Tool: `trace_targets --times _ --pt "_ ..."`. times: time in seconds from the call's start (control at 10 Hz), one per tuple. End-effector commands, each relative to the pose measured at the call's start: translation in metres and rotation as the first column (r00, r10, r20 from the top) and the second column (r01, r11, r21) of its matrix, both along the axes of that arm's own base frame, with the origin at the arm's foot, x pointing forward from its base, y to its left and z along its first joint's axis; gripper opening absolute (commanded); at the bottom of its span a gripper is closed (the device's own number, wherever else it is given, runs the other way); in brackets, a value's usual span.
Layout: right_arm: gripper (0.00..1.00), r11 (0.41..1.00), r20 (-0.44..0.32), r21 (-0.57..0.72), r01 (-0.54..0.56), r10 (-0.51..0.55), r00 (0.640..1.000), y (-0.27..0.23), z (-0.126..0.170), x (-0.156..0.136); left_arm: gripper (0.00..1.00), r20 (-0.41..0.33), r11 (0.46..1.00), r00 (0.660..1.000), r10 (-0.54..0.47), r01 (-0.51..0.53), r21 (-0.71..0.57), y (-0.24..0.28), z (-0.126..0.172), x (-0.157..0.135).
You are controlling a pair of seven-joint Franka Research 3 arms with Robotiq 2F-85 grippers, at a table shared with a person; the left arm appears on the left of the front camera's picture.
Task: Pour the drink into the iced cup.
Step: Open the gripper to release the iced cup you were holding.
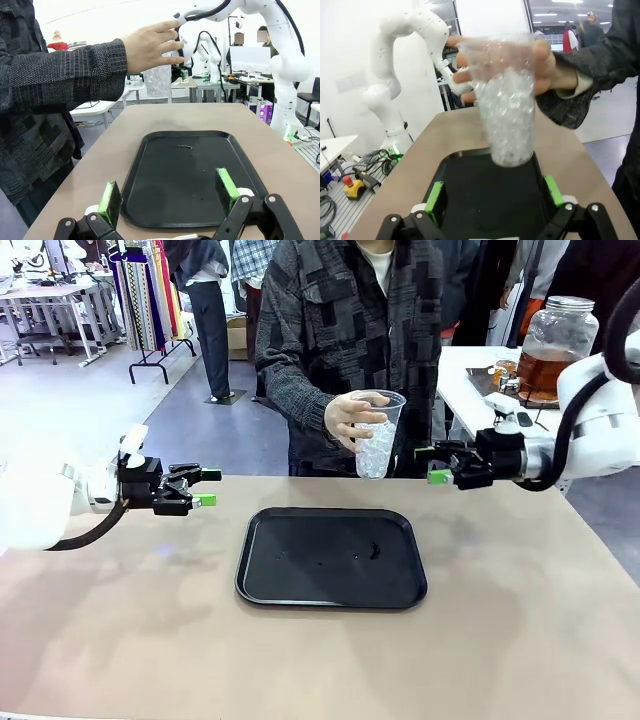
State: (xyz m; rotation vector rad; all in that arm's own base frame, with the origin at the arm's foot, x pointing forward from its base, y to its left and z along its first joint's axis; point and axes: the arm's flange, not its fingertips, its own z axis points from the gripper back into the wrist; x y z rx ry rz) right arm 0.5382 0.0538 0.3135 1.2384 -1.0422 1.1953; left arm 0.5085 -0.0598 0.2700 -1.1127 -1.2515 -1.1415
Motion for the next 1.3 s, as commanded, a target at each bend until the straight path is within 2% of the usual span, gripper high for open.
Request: trace_targets --times 0.0,0.4,0.5,0.6,1.2 --pt "1.00 1.000 0.063 0.005 -0.026 0.025 0.998 -0.016 -0.010 -0.016 1.00 0.002 1.000 1.000 -0.001 0.001 -0.004 0.000 0.001 0.000" --pt "1.00 0.998 0.066 0.050 0.024 -0.027 0.997 -0.040 -0.029 -0.034 1.00 0.002 1.000 1.000 -0.001 0.001 -0.004 0.000 0.001 0.000" --pt "1.00 0.999 0.085 0.023 0.026 -0.028 0.996 -0.037 -0.027 -0.032 1.00 0.002 1.000 1.000 -0.001 0.001 -0.004 0.000 0.001 0.000" --pt "1.00 0.999 0.038 0.029 0.025 -0.026 0.999 -0.040 -0.029 -0.029 1.00 0.002 1.000 1.000 -0.001 0.001 -0.004 0.000 0.001 0.000" --pt "1.00 0.999 0.038 0.029 0.025 -0.026 0.999 -0.040 -0.029 -0.029 1.00 0.002 1.000 1.000 -0.001 0.001 -0.004 0.000 0.001 0.000"
